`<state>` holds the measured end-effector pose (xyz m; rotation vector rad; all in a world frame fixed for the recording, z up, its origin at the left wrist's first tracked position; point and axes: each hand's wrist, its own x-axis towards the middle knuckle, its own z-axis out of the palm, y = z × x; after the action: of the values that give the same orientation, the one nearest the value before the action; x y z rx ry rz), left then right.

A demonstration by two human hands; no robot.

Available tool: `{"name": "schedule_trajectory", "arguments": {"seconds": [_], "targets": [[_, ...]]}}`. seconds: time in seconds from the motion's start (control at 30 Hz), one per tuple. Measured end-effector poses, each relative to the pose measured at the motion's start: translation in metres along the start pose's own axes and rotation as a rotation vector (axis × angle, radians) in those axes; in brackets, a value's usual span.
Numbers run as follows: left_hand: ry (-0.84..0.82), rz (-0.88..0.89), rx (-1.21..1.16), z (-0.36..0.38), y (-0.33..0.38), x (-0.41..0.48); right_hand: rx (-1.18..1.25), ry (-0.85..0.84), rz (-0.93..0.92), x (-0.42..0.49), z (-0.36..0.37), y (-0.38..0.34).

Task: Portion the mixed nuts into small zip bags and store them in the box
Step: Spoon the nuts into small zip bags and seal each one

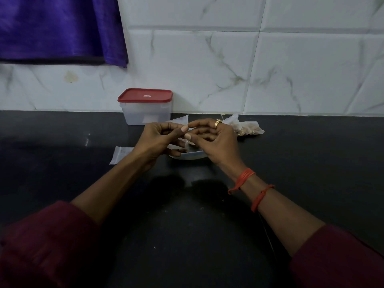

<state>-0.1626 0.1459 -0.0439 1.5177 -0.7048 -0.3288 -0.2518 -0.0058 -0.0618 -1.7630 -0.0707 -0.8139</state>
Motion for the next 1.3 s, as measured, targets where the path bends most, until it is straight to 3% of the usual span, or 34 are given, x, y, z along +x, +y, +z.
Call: {"name": "schedule_trajectory", "arguments": {"seconds": [0.13,0.3,0.5,0.73,0.87,1.07,1.2,1.3], "targets": [[0.002,0.008,0.017,-0.001,0.002,0.001,0.007,0.03,0.021,0.002,0.001,0.0],[0.009,0.024,0.155,0.005,0.004,0.001,-0.294,0.123,-0.195,-0.001,0.01,0.003],[0.061,0.063,0.206,0.006,0.008,-0.002,-0.453,0.294,-0.228,0.006,-0.003,0.005],[0.074,0.107,0.257,0.009,0.007,-0.005,-0.932,0.144,-0.442,0.003,-0.01,0.011],[0.052,0.208,0.344,0.01,0.005,-0.007,-0.94,0.024,-0.463,0.002,-0.008,0.009],[0.058,0.353,0.361,0.009,0.003,-0.007,-0.796,0.012,-0.244,0.006,-0.012,0.006],[0.107,0.665,0.826,-0.006,-0.005,0.001,-0.719,0.006,-0.146,0.008,-0.015,0.005],[0.058,0.714,1.115,-0.01,-0.007,0.005,-0.675,-0.07,-0.156,0.008,-0.016,0.006]]}}
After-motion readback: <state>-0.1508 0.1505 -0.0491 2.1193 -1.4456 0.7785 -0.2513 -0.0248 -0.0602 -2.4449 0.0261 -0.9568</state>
